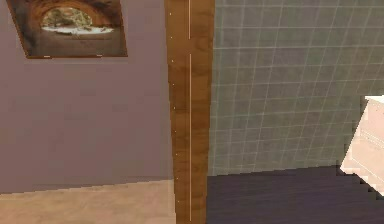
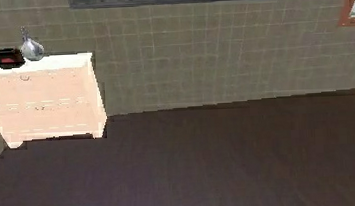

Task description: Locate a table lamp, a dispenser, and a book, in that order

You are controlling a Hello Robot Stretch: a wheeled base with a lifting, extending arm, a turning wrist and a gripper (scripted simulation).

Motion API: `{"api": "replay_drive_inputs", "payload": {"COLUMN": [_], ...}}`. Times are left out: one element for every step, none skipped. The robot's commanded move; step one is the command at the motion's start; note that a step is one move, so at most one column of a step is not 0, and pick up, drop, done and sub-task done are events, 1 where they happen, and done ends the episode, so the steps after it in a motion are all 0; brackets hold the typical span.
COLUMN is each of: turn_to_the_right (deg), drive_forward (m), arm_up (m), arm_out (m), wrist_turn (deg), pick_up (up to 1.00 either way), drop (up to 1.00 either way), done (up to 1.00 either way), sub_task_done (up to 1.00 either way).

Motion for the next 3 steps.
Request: {"api": "replay_drive_inputs", "payload": {"turn_to_the_right": [0.0, -45.0, -42.0], "drive_forward": [0.05, 0.0, 0.0], "arm_up": [0.0, 0.0, 0.0], "arm_out": [0.0, 0.0, 0.0], "wrist_turn": [0.0, 0.0, 0.0], "pick_up": [0.0, 0.0, 0.0], "drop": [0.0, 0.0, 0.0], "done": [0.0, 0.0, 0.0], "sub_task_done": [0.0, 0.0, 0.0]}}
